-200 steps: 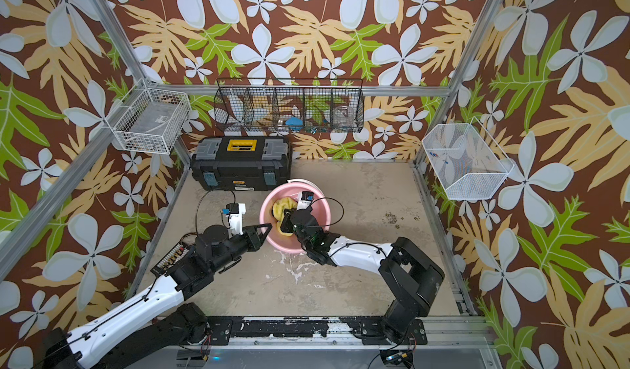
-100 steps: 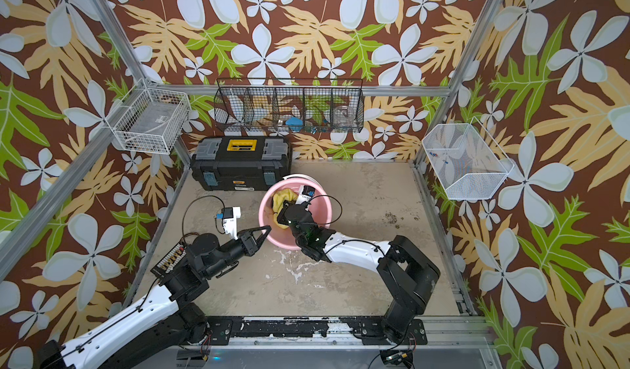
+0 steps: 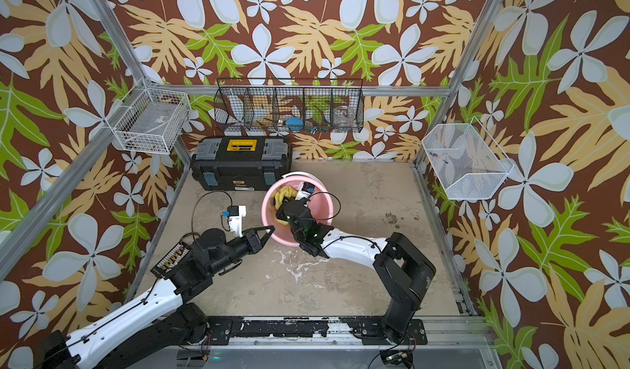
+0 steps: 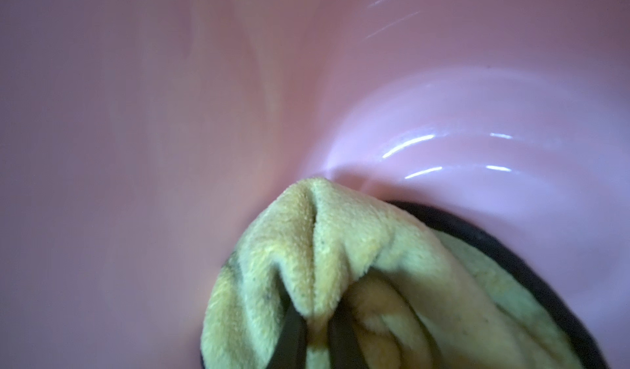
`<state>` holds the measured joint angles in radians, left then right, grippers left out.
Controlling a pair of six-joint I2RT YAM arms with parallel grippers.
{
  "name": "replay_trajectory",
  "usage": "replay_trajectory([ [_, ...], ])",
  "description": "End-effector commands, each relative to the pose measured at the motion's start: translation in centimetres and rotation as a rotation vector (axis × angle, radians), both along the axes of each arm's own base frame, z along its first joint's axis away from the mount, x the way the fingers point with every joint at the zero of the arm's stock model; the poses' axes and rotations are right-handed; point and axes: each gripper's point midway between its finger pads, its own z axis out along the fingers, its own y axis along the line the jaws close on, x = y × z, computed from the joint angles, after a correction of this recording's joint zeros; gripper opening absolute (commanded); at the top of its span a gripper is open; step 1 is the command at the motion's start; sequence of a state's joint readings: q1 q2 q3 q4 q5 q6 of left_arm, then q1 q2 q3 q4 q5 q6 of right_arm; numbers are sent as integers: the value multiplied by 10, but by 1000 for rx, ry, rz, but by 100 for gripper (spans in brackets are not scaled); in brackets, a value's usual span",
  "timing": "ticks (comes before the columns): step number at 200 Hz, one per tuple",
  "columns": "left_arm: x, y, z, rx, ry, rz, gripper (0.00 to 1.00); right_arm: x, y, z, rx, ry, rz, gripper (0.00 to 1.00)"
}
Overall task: Wipe the inside of the bucket with a cloth
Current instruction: Wipe the dirt from the inside of the bucket.
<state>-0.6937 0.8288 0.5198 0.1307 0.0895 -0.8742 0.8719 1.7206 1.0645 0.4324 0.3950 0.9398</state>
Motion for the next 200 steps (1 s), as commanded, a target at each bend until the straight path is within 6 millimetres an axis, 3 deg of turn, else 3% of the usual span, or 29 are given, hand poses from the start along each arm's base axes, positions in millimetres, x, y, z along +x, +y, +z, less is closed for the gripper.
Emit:
replay_trajectory([
  [1, -11, 19, -52, 138, 191, 49, 0, 2, -4, -1, -8, 3, -9, 0],
  [56, -13, 23, -58, 181, 242, 61, 0, -20, 14, -54, -274, 120, 145, 0],
  [107, -18, 24, -58, 189, 275, 53, 0, -31, 19, -97, -397, 200, 241, 0],
  [134, -20, 26, -54, 157, 282, 69, 0, -33, 26, -97, -424, 193, 291, 0],
  [166, -20, 27, -49, 128, 292, 83, 0, -36, 42, -85, -508, 184, 378, 0],
  [200, -26, 21, -43, 88, 338, 57, 0, -45, 41, -67, -575, 169, 452, 0],
])
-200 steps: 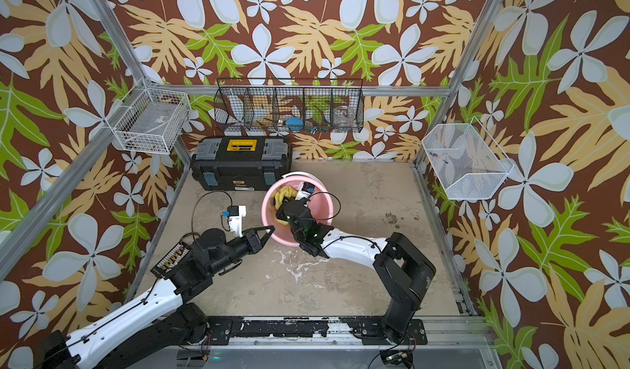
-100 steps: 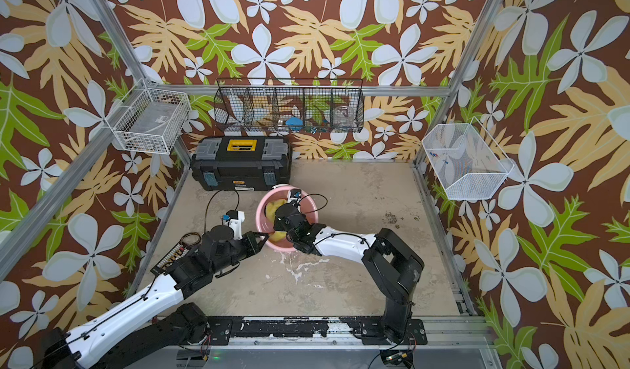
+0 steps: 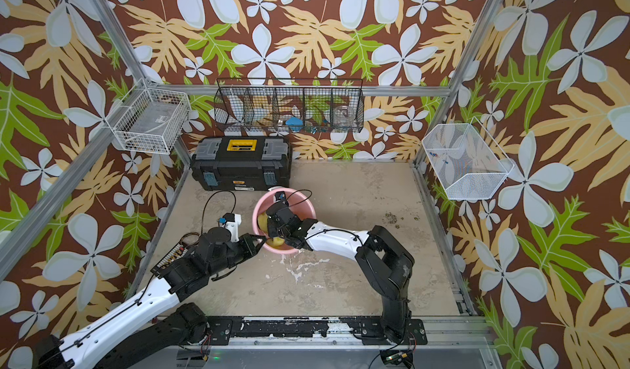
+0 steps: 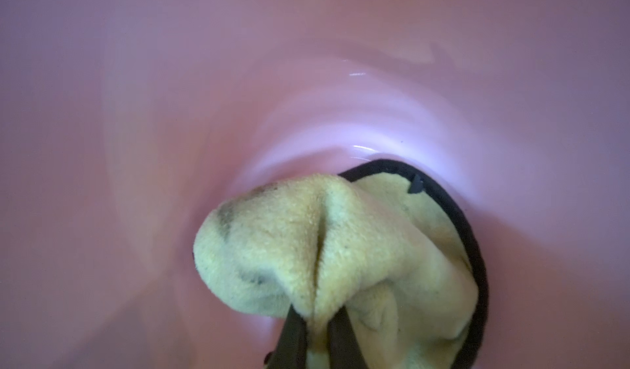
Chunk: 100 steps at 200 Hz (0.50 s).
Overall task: Wipe the inside of the bucket with a cloth
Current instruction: Wipe the dirt from the inside of the bucket.
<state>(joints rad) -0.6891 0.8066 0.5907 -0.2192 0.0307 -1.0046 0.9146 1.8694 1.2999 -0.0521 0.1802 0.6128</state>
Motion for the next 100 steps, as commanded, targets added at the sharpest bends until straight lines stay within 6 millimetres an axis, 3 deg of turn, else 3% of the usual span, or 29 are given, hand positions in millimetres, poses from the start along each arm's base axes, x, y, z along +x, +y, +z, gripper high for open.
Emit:
replay_trajectory([
  [1, -13, -5, -4, -16, 75, -47, 0, -9, -4, 8, -73, -8, 80, 0],
  [40, -22, -9, 5, -93, 115, -60, 0, -12, -21, 34, -85, -83, 66, 0],
  [71, -25, -11, 9, -126, 133, -62, 0, -1, -17, 30, -151, -73, 46, 0],
  [100, -19, -7, 18, -103, 123, -36, 0, 21, -28, 24, -277, -106, -44, 0],
])
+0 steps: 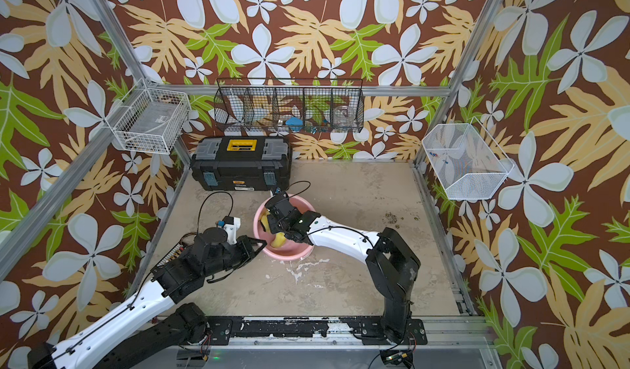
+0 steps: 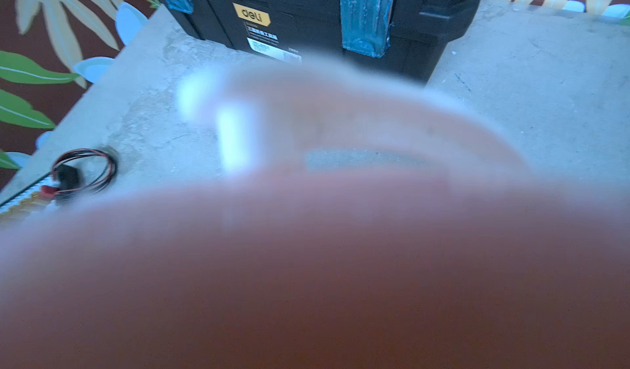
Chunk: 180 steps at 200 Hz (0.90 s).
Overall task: Wipe the inside of the bucket with a cloth
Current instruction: Wipe the dirt from the inside of the bucket, then place the bucket at the center of the board.
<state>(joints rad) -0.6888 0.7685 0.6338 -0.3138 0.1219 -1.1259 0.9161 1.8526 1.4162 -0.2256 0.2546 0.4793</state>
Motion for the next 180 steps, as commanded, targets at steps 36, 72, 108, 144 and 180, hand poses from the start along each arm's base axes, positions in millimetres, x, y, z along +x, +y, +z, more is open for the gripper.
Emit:
replay_trajectory([
  [36, 10, 4, 4, 85, 9, -6, 0, 22, -15, -2, -142, -57, -70, 0],
  [72, 18, 14, -15, 165, 33, 17, 0, 17, -3, -16, -110, 1, -17, 0],
  [108, 22, 25, -23, 228, 31, 42, 12, 15, 4, -24, -108, 32, 1, 0],
  [144, 29, 27, -25, 290, 32, 32, 22, 18, 4, -35, -120, 57, 2, 0],
  [180, 36, 26, -29, 348, 36, 18, 26, 19, 3, -44, -123, 81, -1, 0],
])
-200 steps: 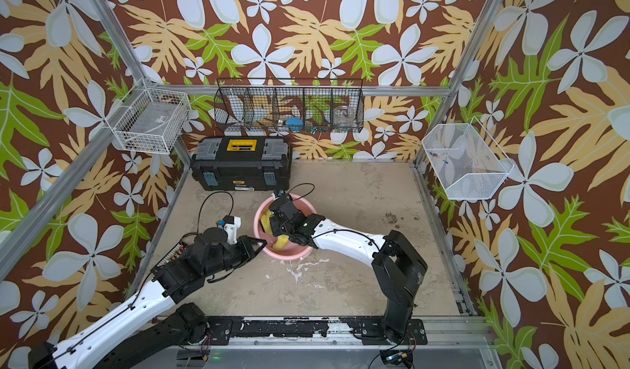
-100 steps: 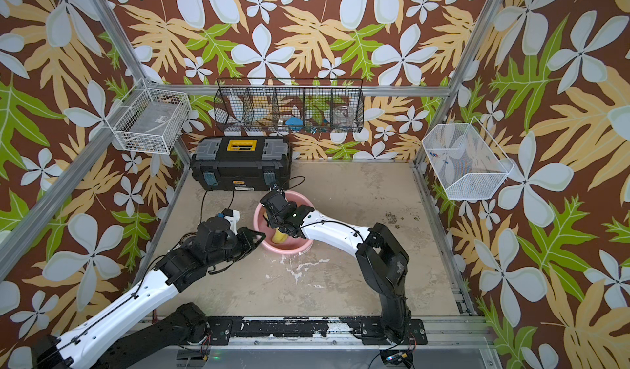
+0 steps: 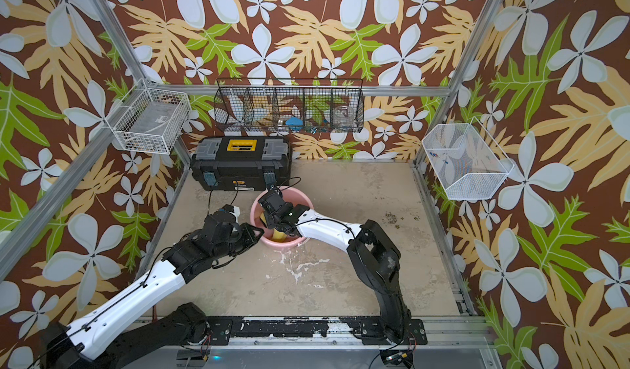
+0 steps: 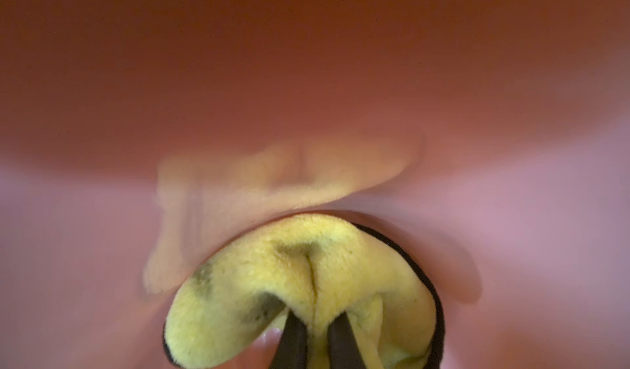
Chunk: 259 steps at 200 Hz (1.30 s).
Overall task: Wipe the inside of the bucket with a cloth
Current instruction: Place the bucket at the center of the board.
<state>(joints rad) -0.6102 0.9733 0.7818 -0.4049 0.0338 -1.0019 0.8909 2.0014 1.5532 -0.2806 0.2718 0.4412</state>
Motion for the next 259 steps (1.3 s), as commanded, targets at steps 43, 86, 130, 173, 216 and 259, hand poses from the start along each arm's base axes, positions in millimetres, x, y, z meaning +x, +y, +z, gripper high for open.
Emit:
replay_trajectory([
  [43, -3, 14, -23, 182, 25, -48, 33, -1, -9, -16, -36, 53, -6, 0],
  [86, 3, 11, -16, 189, 7, -54, 42, 10, -12, 7, -31, 20, -13, 0],
  [130, 12, 5, -4, 180, -33, -61, 49, 18, -17, 51, -7, -68, -19, 0],
  [173, 18, 1, 9, 169, -60, -58, 50, 29, -28, 77, -53, -151, -63, 0],
  [216, 17, 5, 11, 167, -69, -46, 51, 33, -42, 86, -74, -205, -111, 0],
  [259, 16, 15, 11, 182, -84, -21, 57, 28, -61, 141, -1, -334, -155, 0],
])
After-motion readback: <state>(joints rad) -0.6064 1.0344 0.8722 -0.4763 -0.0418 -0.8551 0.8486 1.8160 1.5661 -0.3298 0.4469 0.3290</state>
